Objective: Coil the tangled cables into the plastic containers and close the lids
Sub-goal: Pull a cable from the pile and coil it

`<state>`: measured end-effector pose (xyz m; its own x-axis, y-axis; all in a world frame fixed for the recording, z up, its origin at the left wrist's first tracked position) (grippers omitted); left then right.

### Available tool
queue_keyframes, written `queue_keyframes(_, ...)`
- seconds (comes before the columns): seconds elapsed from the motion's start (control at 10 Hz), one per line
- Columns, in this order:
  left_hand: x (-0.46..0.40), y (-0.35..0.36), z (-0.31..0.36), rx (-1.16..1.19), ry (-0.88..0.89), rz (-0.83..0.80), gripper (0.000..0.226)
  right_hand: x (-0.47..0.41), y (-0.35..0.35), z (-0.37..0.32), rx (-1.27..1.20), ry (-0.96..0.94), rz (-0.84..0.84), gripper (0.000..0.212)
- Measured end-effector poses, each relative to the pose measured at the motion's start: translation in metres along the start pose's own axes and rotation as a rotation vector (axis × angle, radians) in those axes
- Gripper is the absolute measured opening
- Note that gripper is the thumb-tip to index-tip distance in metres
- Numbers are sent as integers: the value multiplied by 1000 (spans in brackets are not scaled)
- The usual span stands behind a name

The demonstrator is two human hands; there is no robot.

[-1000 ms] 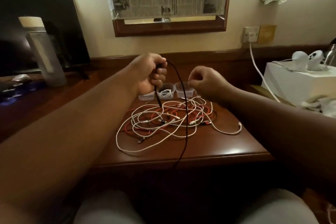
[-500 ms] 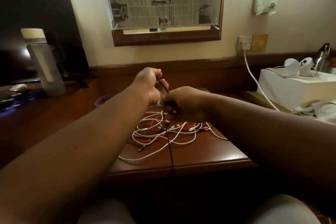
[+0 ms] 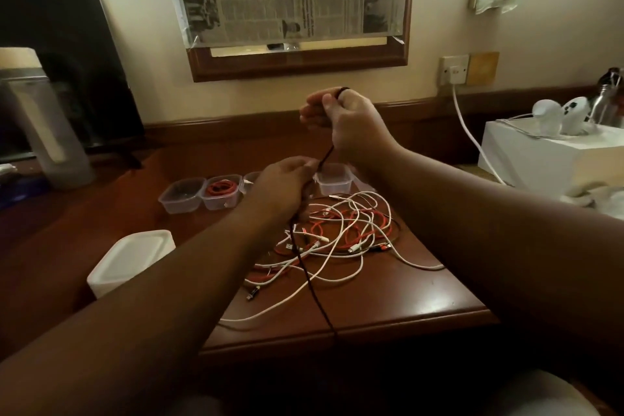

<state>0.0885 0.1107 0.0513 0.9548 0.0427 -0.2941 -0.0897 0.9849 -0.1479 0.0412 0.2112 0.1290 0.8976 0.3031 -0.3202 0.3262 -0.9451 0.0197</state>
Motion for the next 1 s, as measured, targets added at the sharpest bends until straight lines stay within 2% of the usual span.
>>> queue_keyframes(0.1, -3, -7, 29, -574, 340, -73, 11, -6, 8, 8, 875, -137, -50, 18)
queue_keyframes(0.2, -7, -22, 45, -664, 534, -2, 3, -3, 13, 41, 844, 104, -193, 26)
queue_keyframes(0.3, -21, -41, 32, -388, 447, 115, 8, 14, 25, 76, 288, 506, -410, 53)
queue_keyframes(0.4, -28, -36, -8, 130, 126, 148, 14, 32, 46, 78, -261, 696, -641, 54)
queue_keyframes(0.5, -23, -15, -36, 335, -42, 198, 20, 15, 43, 52, -770, 567, -515, 41)
queue_keyframes(0.6, -10, 16, -37, 126, -33, 18, 21, -11, 2, 35, -655, 253, -172, 36)
queue_keyframes(0.7, -14, 12, -13, -358, 169, -46, 12, -20, -22, 22, 641, -34, 88, 34)
queue_keyframes(0.8, -25, -8, 17, -505, 386, 15, 5, -11, -7, 55, 1098, 82, -124, 30)
queue_keyframes(0.9, -38, -32, 12, -379, 318, 76, 2, 8, 2, 85, 510, 422, -306, 46)
queue_keyframes(1.0, -40, -27, -22, 143, 54, 52, 12, 27, 27, 88, -203, 708, -556, 52)
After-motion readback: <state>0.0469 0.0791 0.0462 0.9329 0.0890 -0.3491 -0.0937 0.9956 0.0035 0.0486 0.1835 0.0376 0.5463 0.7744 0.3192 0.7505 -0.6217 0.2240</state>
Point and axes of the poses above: each hand's wrist, its own x-axis away from the middle knuckle, its own y-axis out of the palm, z = x × y, the point moved 9 cm from there along -x, towards the middle knuckle, and after that the axes turned 10 degrees about y, right-handed, at the moved point
